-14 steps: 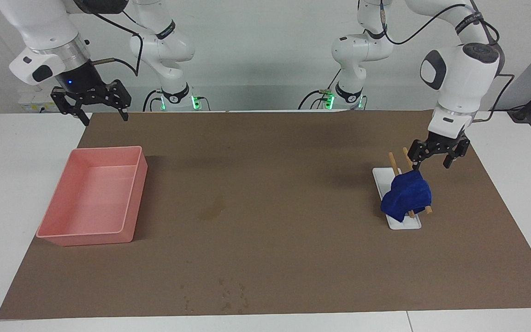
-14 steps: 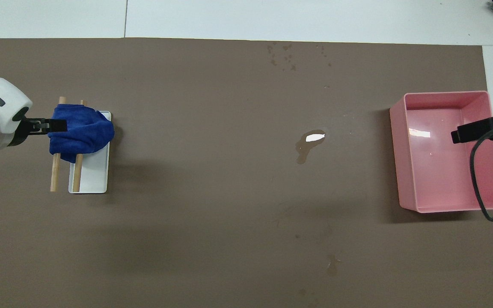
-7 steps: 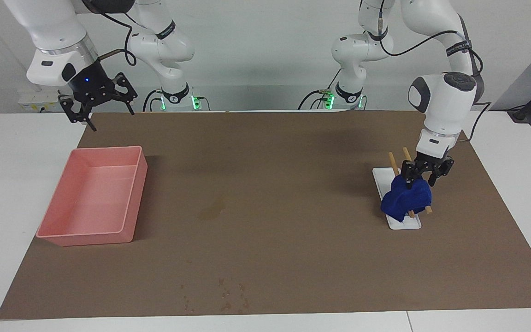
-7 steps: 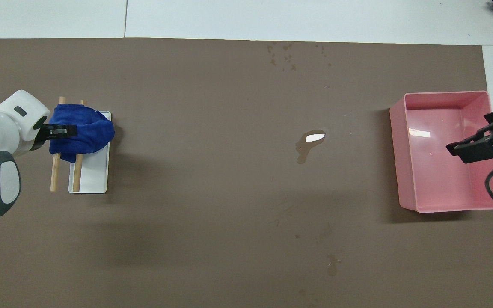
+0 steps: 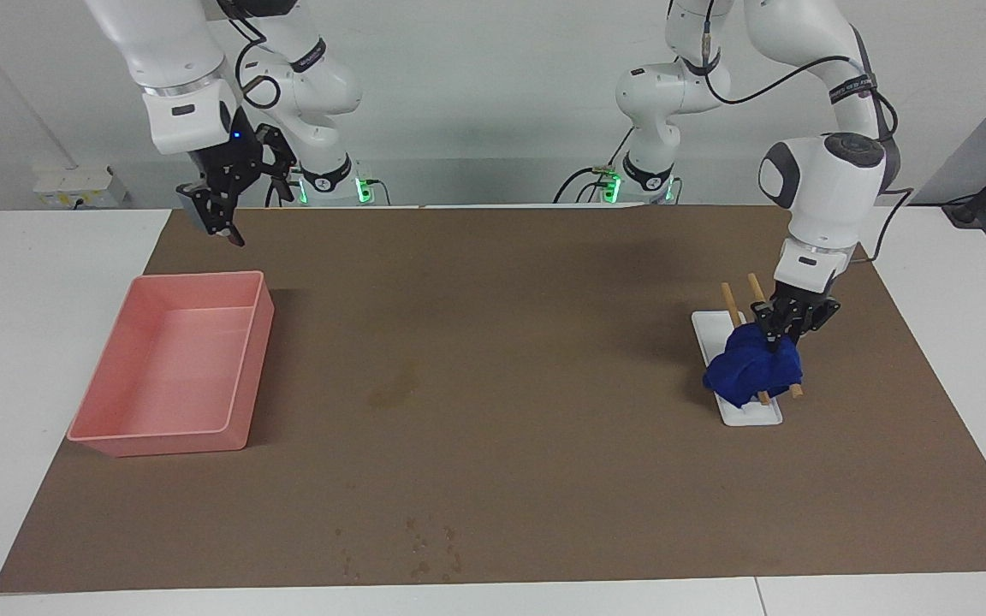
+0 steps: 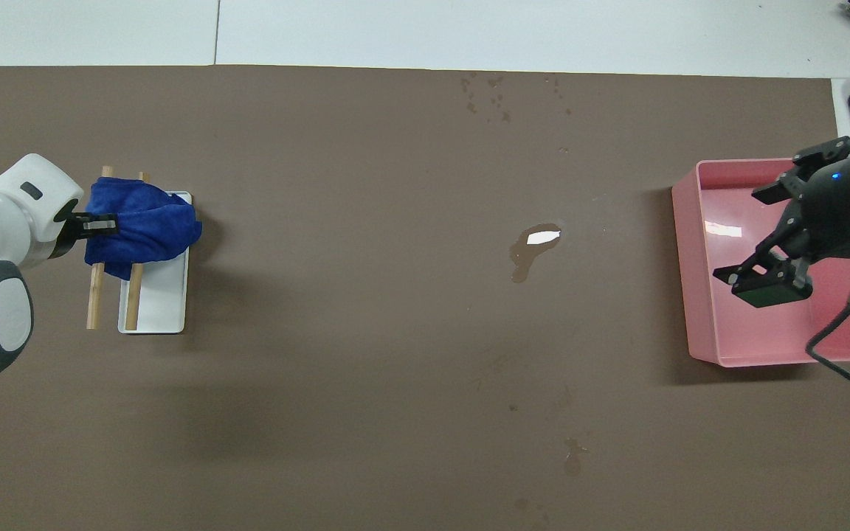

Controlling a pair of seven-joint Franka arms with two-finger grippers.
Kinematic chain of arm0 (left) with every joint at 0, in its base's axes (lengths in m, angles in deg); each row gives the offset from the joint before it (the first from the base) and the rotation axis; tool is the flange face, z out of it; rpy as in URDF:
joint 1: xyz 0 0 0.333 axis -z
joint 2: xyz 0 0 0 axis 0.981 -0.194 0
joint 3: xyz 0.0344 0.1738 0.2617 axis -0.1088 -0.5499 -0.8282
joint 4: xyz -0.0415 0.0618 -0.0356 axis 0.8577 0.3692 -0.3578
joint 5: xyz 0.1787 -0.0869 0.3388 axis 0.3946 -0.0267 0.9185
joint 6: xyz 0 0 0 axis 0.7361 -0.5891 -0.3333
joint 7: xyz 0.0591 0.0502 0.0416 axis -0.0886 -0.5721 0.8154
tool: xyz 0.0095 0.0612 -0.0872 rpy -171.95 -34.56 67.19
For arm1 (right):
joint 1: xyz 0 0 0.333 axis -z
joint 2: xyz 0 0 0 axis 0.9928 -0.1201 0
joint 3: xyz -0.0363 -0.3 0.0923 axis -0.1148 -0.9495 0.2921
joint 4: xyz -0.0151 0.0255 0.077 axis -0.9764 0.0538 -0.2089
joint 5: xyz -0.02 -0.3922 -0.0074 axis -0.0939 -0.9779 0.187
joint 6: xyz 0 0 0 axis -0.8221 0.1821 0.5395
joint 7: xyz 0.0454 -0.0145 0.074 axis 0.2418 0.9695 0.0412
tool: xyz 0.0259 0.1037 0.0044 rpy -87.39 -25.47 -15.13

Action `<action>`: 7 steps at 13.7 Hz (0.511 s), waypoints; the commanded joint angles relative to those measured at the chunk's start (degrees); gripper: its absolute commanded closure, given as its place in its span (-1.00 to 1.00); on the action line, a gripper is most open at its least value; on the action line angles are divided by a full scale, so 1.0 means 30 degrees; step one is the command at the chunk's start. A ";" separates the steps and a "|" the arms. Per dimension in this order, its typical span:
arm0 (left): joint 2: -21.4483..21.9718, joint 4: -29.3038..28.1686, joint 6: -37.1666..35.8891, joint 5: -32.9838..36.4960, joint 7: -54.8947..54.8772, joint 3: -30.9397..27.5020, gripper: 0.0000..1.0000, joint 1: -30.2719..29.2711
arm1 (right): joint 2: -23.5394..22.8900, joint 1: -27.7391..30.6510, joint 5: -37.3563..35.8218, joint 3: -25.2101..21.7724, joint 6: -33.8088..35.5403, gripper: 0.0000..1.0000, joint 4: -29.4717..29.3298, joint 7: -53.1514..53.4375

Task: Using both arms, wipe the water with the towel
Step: 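Lift the blue cloth with the left gripper while the right gripper approaches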

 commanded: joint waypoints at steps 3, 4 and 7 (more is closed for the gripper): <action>0.0066 0.0185 0.0111 0.0398 0.0401 0.0042 1.00 -0.0061 | 0.3230 -0.1333 0.2020 0.0306 -0.4604 -1.00 0.5968 -0.0943; 0.0037 0.0302 0.0082 0.0427 0.0401 0.0042 1.00 -0.0061 | 0.3700 -0.2179 0.2020 0.0306 -0.5864 -1.00 0.6995 -0.0914; 0.0095 0.0886 -0.0761 0.0427 0.0487 0.0042 1.00 -0.0032 | 0.3968 -0.3211 0.2020 0.0306 -0.7456 -1.00 0.7943 -0.0533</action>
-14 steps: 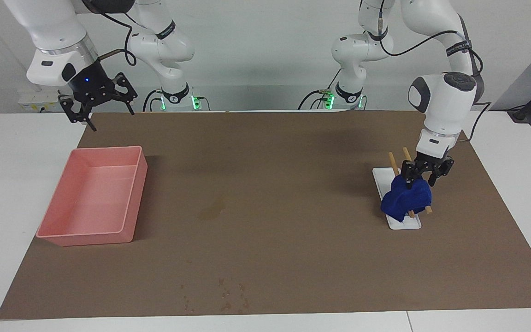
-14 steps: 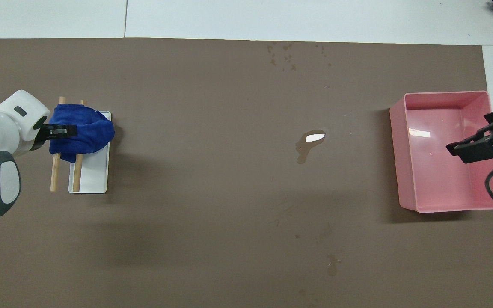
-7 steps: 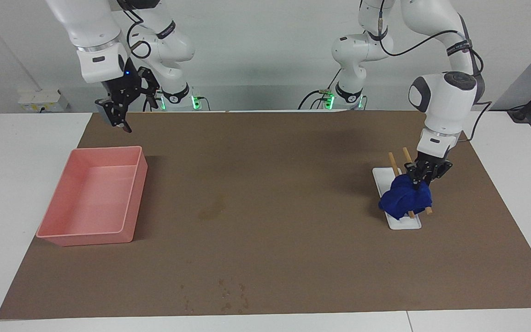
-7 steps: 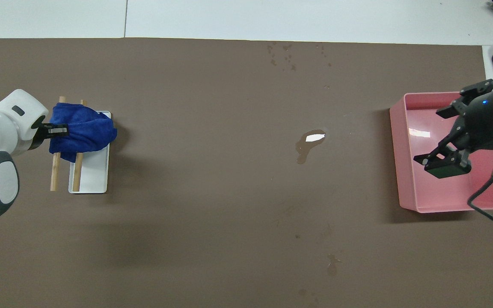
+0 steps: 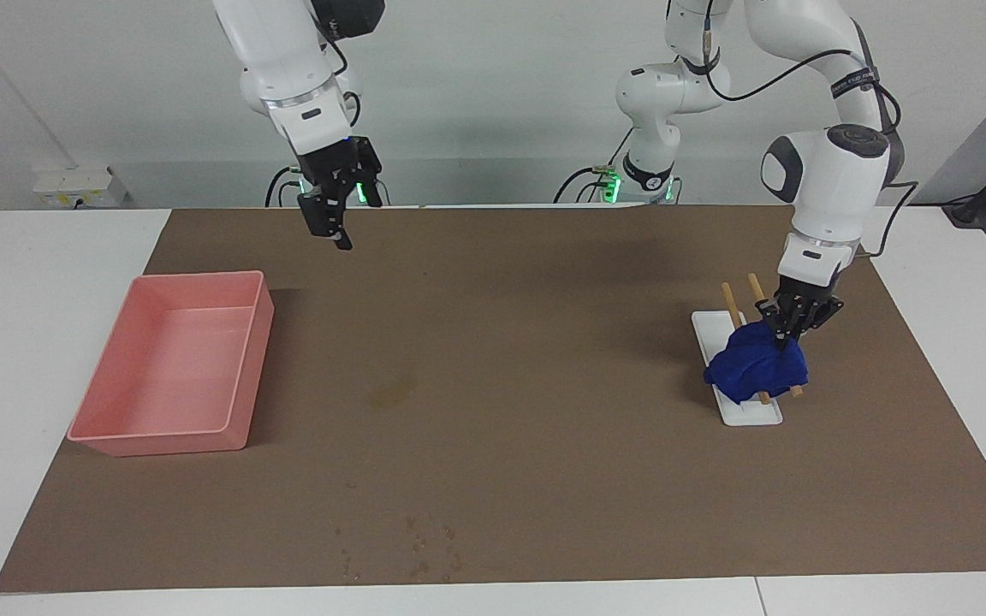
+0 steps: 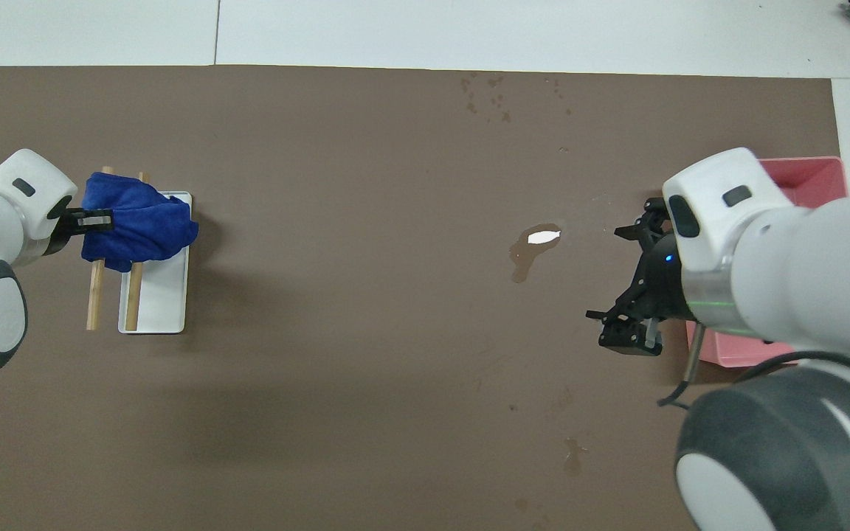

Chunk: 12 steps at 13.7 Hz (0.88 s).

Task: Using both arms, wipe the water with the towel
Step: 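Lift the blue cloth with the left gripper while the right gripper approaches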

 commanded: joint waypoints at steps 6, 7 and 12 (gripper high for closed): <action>0.0153 0.5859 -0.9818 -0.2314 0.8045 0.0202 1.00 0.2248 | 0.0359 -0.1582 0.1064 -0.0060 -0.3805 -1.00 0.1433 0.3584; 0.0242 0.6357 -1.0873 -0.2463 0.9683 0.0231 1.00 0.2862 | 0.0213 -0.1905 0.1064 -0.0060 -0.4304 -1.00 0.1433 0.4928; 0.1092 0.6772 -1.3138 -0.6786 1.8733 0.1869 1.00 0.3660 | -0.0199 -0.3105 0.2909 -0.0030 -0.5743 -1.00 0.1346 0.6758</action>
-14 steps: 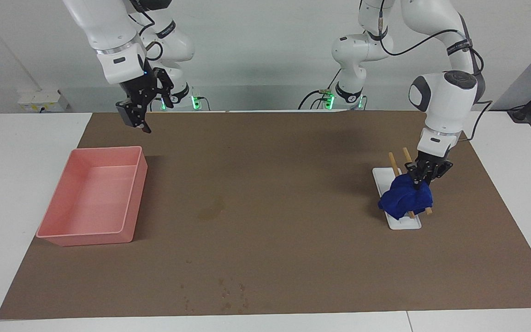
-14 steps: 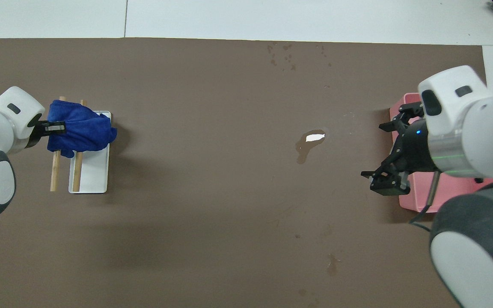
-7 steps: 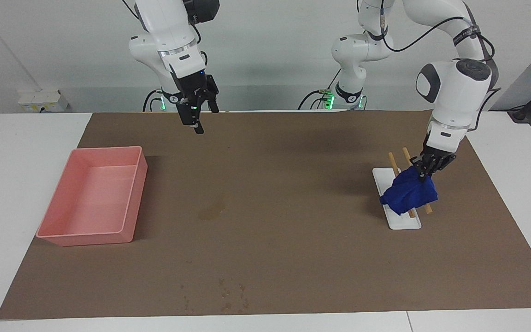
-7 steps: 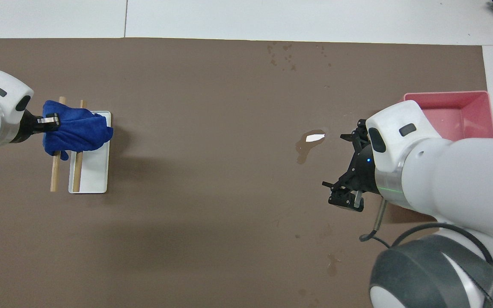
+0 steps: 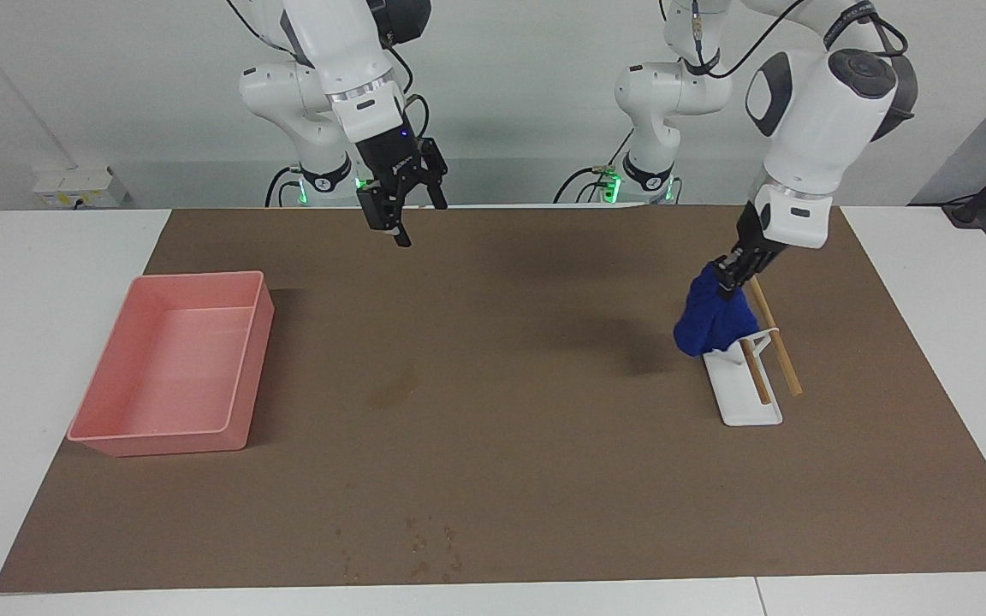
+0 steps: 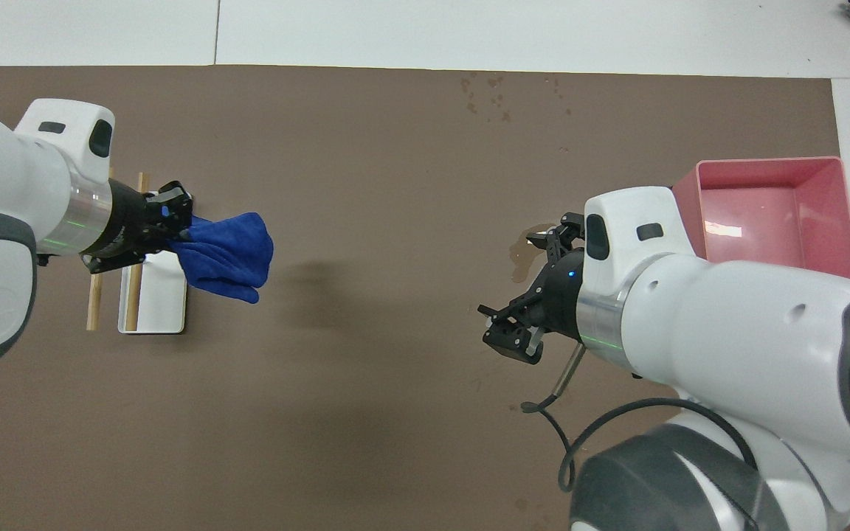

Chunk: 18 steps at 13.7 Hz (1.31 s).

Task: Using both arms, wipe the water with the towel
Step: 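Lift the blue cloth with the left gripper while the right gripper approaches, then grasp the blue cloth with the right gripper and release the left gripper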

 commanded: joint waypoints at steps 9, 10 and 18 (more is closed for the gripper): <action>0.0598 -0.0149 -0.0238 -1.0294 1.2208 0.1892 1.00 0.0318 | -0.0761 -0.2384 0.0569 -0.0047 -0.1740 -1.00 0.0260 0.1694; 0.0598 -0.0120 -0.0269 -1.1200 1.2734 0.1864 1.00 0.0347 | -0.0761 -0.2384 0.0569 -0.0047 -0.1740 -1.00 0.0318 0.1956; 0.0715 -0.0149 -0.0473 -1.2584 1.4174 0.3211 1.00 0.0377 | -0.0732 -0.2706 0.0511 -0.0047 -0.1740 -0.91 0.0319 0.3394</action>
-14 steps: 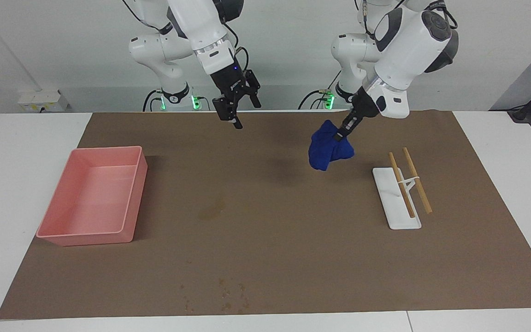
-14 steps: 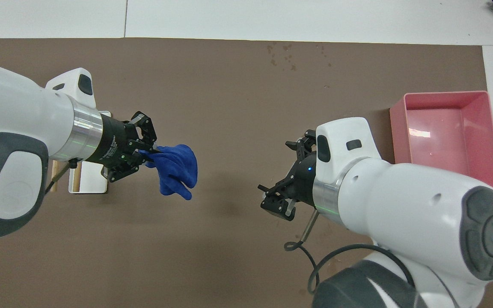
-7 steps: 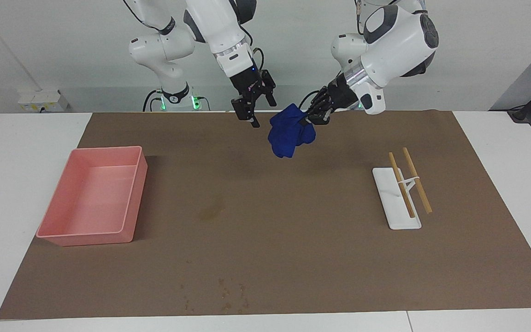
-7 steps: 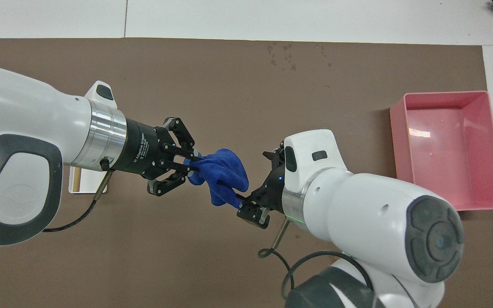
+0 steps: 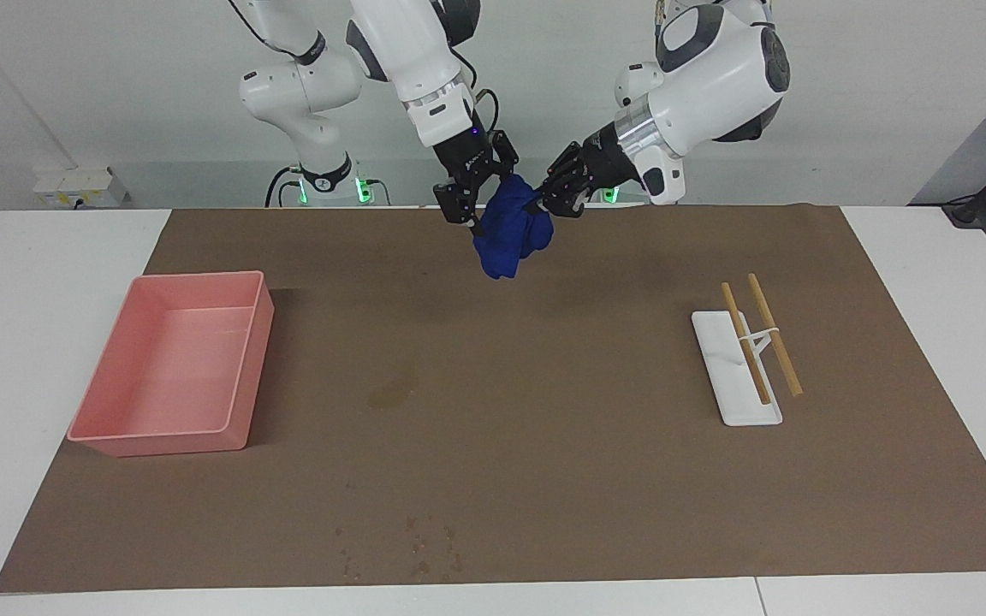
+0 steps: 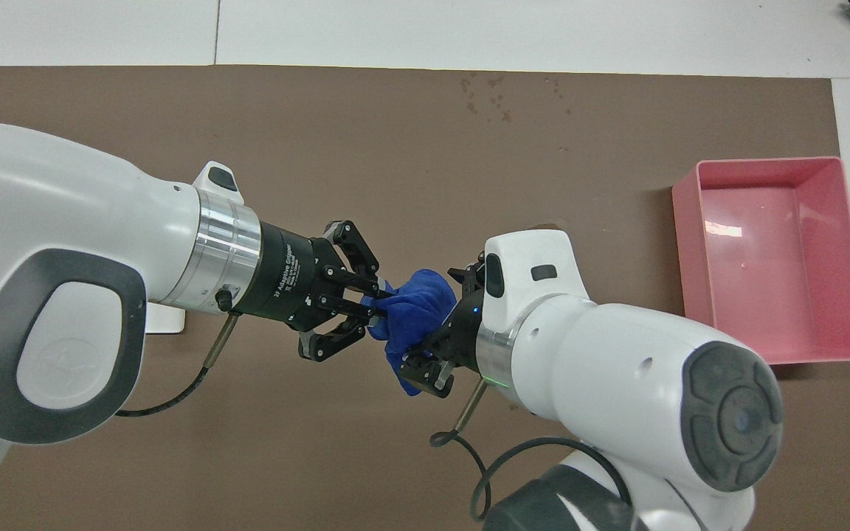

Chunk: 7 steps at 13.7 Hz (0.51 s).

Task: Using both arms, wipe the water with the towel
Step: 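Grasp the blue cloth with the right gripper and release the left gripper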

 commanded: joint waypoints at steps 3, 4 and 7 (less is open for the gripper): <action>0.0423 -0.0122 -0.0445 -0.0674 0.0655 0.0243 1.00 0.0109 | 0.0094 -0.0062 0.0155 -0.0039 -0.0459 0.36 0.0231 0.0242; 0.0423 -0.0122 -0.0474 -0.0674 0.0684 0.0243 1.00 0.0108 | 0.0094 -0.0062 0.0126 -0.0039 -0.0459 0.88 0.0231 0.0212; 0.0541 -0.0122 -0.0416 -0.0674 0.0714 0.0272 1.00 0.0137 | 0.0065 -0.0062 0.0126 -0.0039 -0.0459 1.00 0.0202 0.0212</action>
